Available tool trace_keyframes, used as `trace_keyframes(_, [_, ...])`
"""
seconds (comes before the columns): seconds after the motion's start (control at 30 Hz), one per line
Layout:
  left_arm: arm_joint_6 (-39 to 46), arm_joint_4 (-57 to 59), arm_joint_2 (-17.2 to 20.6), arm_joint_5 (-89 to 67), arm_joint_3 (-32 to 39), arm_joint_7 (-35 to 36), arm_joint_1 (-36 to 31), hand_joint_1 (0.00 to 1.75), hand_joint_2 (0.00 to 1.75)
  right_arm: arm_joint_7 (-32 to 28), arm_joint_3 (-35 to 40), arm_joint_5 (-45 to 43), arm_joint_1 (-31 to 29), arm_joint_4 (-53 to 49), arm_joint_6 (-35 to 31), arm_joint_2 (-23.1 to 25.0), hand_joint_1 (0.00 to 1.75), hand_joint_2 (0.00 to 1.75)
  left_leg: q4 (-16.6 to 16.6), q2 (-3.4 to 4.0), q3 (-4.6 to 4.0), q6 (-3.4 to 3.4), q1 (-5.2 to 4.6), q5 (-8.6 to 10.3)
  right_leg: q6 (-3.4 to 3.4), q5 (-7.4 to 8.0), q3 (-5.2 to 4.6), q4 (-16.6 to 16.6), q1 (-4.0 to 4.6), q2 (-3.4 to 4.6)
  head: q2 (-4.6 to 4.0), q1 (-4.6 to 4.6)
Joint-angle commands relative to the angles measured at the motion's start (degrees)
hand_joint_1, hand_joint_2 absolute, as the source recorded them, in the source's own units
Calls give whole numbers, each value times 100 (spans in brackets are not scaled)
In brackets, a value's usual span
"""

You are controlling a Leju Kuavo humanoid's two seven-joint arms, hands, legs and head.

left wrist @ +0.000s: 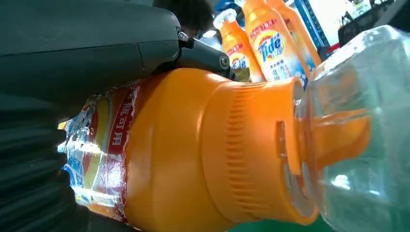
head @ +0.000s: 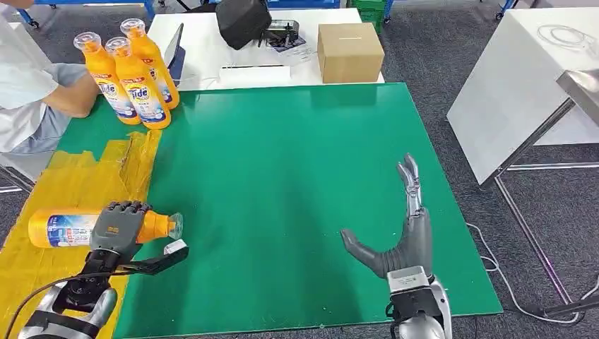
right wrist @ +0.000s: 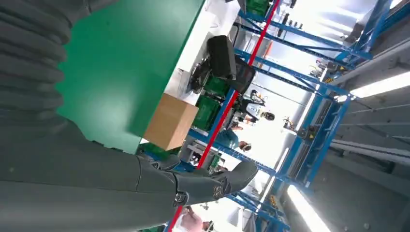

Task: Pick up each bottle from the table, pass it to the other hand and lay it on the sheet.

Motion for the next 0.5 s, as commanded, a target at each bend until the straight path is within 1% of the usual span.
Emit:
trace_keyframes(0.03, [-257,906,-163,167,-70,157,-421,175,175,90,-205,-44,-134,289,63,26,0,175,-5,-3,21,-2,7,-4,-11,-4,28,-11,9,-11,0,0])
trace_keyframes(0.07, [-280,1054,-257,270,-21,166,-473,175,175,116,-209,-47,-166,343,82,35,0,175,-5,-3,22,-2,7,-4,-11,-4,29,-12,9,-11,0,0])
trace_keyframes(0.1, [-288,1113,-276,282,-24,164,-494,175,175,123,-210,-48,-176,362,88,39,0,175,-4,-3,10,-1,2,0,-6,-1,13,-6,3,-7,0,0])
trace_keyframes(0.13, [-38,1508,-534,423,35,309,-591,0,175,217,-183,-19,-276,555,139,76,0,175,-6,-5,12,-1,2,1,-6,-1,16,-8,3,-10,0,0])
trace_keyframes(0.2, [53,1432,-597,499,104,341,-572,0,175,236,-179,-7,-265,537,130,82,0,175,-9,-7,26,-1,8,1,-12,1,36,-19,11,-16,0,0])
trace_keyframes(0.23, [50,1386,-596,506,113,340,-560,0,175,245,-180,-1,-250,520,130,83,0,175,-6,-6,9,0,2,3,-4,2,15,-9,3,-10,0,0])
trace_keyframes(0.43, [10,1283,-633,609,217,339,-509,0,175,280,-198,10,-250,508,131,95,0,175,-5,-1,20,-1,7,-3,-9,-1,31,-14,9,-6,0,0])
trace_keyframes(0.5, [134,1226,-677,716,282,278,-481,0,175,284,-199,12,-250,509,131,97,0,175,-5,1,18,-1,5,-2,-8,0,26,-11,7,-4,0,0])
